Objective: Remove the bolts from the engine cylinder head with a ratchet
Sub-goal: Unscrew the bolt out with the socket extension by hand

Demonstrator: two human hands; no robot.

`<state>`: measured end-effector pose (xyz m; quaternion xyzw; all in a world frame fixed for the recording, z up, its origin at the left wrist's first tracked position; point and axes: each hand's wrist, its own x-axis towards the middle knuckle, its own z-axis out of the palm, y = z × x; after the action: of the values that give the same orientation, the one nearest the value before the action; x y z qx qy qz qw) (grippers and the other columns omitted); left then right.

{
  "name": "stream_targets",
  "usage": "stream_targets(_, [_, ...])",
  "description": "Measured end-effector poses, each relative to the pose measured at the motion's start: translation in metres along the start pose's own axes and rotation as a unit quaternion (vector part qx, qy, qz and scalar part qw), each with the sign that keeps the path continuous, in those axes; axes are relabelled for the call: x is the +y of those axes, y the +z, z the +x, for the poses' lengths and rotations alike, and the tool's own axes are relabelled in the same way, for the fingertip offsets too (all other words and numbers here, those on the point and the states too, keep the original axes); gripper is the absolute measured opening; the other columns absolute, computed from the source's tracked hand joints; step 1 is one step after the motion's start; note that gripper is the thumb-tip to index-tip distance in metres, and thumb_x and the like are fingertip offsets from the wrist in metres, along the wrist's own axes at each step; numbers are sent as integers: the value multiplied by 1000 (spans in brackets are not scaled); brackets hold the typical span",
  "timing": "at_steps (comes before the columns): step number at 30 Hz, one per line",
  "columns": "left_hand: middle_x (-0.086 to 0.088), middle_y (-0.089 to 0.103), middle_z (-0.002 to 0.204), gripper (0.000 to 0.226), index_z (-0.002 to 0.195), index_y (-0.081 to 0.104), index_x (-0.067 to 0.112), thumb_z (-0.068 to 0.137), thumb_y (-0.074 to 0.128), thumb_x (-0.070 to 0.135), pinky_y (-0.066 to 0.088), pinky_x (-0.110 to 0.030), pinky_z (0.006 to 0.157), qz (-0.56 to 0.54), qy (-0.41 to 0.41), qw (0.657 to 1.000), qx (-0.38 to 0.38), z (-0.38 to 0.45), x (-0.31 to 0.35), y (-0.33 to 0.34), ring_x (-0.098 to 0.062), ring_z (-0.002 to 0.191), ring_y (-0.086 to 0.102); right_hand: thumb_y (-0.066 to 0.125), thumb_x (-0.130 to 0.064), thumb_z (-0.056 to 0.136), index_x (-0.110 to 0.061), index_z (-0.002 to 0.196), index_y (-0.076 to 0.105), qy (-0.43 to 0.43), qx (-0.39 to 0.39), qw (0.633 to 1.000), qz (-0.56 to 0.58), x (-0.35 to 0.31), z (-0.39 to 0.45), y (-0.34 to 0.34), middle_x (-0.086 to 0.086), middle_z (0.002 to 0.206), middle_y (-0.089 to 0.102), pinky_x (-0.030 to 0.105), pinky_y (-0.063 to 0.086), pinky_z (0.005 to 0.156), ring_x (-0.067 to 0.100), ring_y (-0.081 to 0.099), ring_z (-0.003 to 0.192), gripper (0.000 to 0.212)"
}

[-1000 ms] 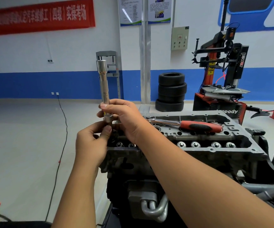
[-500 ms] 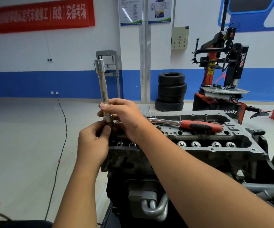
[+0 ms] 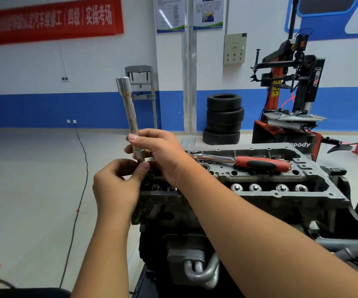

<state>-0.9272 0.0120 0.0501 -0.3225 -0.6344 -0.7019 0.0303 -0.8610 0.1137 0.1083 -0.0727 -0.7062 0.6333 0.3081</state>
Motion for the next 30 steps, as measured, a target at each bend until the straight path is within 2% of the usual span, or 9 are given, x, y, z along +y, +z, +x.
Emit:
stream_targets(5, [19,79,92,28,95,74,41,105,60,19,56,-28,80,-29,-39,995,-89,2,2,-1,-2,88,74,75,-28,93,-20,88,74,5,13,1000,5,-1,0,-1,4,92,77,33,53,75,11,69,79,8])
stream_targets(10, [12,76,87,18,84,71,36,88,84,24,61,-42,84,-7,-12,1000,-18,1,1,2,-16,87,74,75,-28,92,-20,89,75,0,2,1000,-2,0,-1,0,3,89,77,34,52,76,7,69,74,8])
stream_targets(12, [11,78,88,15,89,73,38,95,76,25,60,-38,82,-13,-14,999,-49,1,1,1,-13,86,76,76,-27,92,-21,87,75,-1,3,1000,2,-1,-1,0,3,89,77,33,52,75,6,69,73,7])
stream_targets(15, [19,79,90,30,93,74,39,107,57,18,56,-29,78,-27,-40,994,-97,2,1,0,0,85,74,76,-28,91,-22,86,74,4,13,1000,7,-1,-1,-1,3,89,77,29,54,69,9,69,75,8])
stream_targets(17, [20,77,83,30,88,71,40,104,62,16,56,-29,78,-10,-24,997,-72,2,2,1,1,83,73,76,-28,91,-21,86,74,7,12,1000,6,-1,-1,-1,4,89,77,31,54,72,12,68,77,8])
stream_targets(21, [11,75,87,18,82,69,35,88,84,27,59,-39,83,10,2,1000,-8,1,0,3,-16,87,72,75,-27,92,-19,90,75,5,8,1000,0,-1,-1,1,5,90,77,33,53,74,11,69,76,9])
stream_targets(23, [12,77,87,14,87,71,39,96,75,29,57,-34,78,-8,-10,999,-45,2,0,2,-13,89,73,75,-26,92,-18,91,74,4,10,1000,2,-1,-1,1,5,90,77,32,53,74,10,70,77,9])
stream_targets(26, [21,78,89,30,92,73,42,106,59,20,54,-27,77,-21,-32,995,-89,2,0,0,-2,86,74,75,-26,92,-17,92,74,8,14,1000,4,-2,-1,0,6,90,77,29,53,71,9,70,76,9])
stream_targets(30, [12,77,85,19,83,71,37,90,81,23,61,-42,87,-6,-12,1000,-23,2,-3,3,-16,87,75,74,-26,94,-16,93,74,6,9,1000,0,-2,-1,0,5,89,77,30,52,71,6,69,72,11])
